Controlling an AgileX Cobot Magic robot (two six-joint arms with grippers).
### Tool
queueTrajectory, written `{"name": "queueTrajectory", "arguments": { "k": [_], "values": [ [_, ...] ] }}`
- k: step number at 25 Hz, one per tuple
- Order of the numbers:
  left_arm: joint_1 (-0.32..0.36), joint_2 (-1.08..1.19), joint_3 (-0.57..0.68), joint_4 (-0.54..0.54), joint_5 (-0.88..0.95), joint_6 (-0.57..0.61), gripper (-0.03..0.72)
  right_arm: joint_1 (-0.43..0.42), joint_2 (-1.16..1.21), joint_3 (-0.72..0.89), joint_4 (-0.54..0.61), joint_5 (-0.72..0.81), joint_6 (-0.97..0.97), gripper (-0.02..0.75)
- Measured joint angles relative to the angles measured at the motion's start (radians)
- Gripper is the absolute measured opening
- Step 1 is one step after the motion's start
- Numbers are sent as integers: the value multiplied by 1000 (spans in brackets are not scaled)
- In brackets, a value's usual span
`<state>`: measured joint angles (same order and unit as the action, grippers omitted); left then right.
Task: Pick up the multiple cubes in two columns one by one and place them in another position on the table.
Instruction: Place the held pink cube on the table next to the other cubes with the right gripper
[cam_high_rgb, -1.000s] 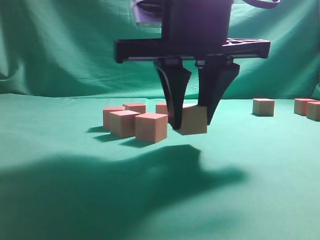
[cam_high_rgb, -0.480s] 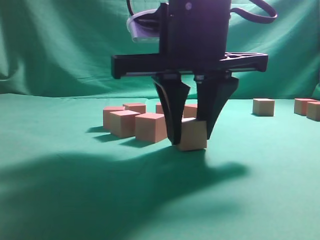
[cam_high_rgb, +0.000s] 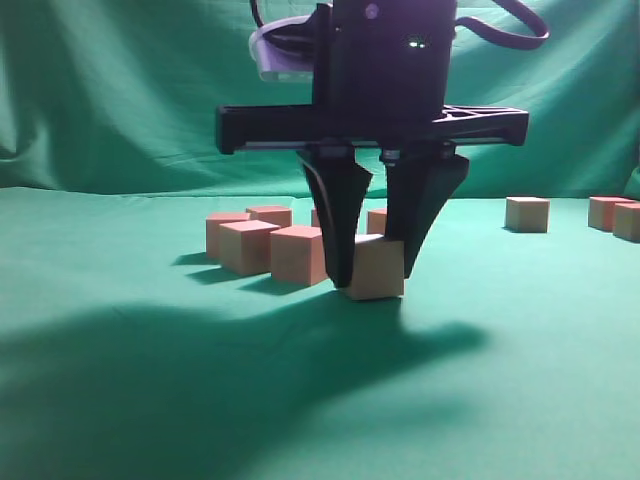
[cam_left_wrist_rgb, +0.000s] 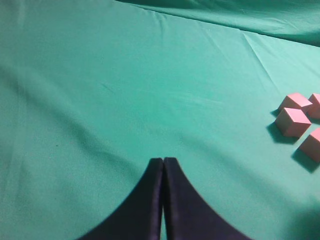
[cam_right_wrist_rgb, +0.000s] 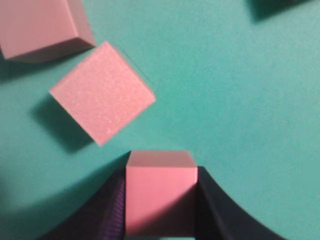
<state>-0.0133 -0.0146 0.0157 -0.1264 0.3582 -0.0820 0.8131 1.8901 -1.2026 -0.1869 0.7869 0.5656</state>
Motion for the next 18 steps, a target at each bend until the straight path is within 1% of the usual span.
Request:
{"name": "queueTrajectory", "arguments": {
  "k": [6, 7, 9, 14, 15, 16, 18],
  "values": [
    [0, 0, 0, 0, 0, 0, 0, 0, 0, 0, 0, -2, -3, 270],
    [0, 0, 0, 0, 0, 0, 0, 0, 0, 0, 0, -2, -5, 328],
    [0, 0, 0, 0, 0, 0, 0, 0, 0, 0, 0, -2, -8, 390],
    [0, 0, 0, 0, 0, 0, 0, 0, 0, 0, 0, -2, -38, 601],
    [0, 0, 0, 0, 0, 0, 0, 0, 0, 0, 0, 0, -42, 624],
    [0, 0, 0, 0, 0, 0, 0, 0, 0, 0, 0, 7, -46, 611],
    [0, 0, 0, 0, 0, 0, 0, 0, 0, -12, 2, 43, -61, 611]
  ]
}}
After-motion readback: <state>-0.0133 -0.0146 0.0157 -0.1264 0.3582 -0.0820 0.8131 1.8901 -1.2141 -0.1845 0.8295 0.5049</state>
